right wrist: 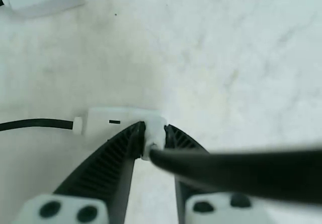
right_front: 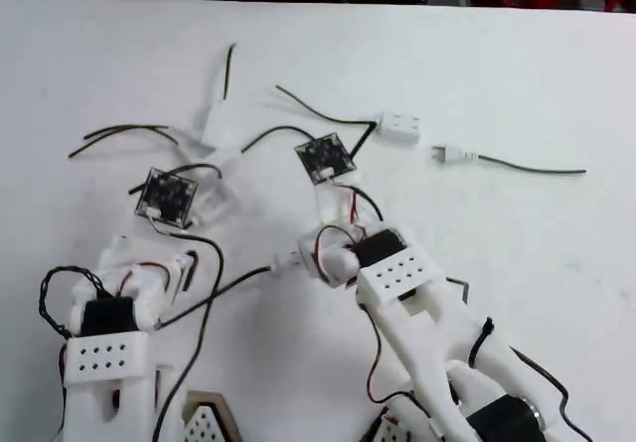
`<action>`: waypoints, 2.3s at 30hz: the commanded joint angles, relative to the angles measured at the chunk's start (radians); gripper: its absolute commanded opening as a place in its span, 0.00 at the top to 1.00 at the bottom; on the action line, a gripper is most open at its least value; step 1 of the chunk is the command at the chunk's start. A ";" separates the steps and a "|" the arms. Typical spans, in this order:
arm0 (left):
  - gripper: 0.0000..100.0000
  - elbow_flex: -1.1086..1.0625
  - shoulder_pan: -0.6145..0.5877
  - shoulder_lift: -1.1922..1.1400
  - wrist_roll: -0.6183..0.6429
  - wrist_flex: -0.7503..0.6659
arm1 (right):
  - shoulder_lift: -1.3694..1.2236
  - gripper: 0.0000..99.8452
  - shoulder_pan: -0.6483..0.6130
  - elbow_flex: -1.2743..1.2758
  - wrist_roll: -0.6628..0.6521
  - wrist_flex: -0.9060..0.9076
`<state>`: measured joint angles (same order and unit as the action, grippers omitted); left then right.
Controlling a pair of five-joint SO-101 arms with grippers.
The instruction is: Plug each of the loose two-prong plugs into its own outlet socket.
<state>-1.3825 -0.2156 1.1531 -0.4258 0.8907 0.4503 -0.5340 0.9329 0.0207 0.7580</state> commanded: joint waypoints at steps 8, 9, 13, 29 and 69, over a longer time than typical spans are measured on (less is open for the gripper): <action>0.79 0.006 -0.012 0.027 0.002 -0.020 | -0.007 0.98 -0.061 -0.005 0.054 0.002; 0.80 0.006 -0.012 0.027 0.002 -0.020 | -0.007 0.98 -0.071 -0.002 0.055 0.012; 0.80 0.006 -0.012 0.027 0.000 -0.020 | -0.008 0.98 -0.085 0.002 0.060 0.030; 0.80 0.006 -0.012 0.025 0.000 -0.020 | -0.269 0.98 -0.133 -0.032 0.023 0.021; 0.79 0.009 -0.062 0.027 0.006 -0.026 | -0.131 0.70 0.107 -0.583 -0.091 0.286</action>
<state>-1.3825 -0.2693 1.1531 -0.4258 0.8876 0.2110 -0.5263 0.3943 -0.0790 0.9820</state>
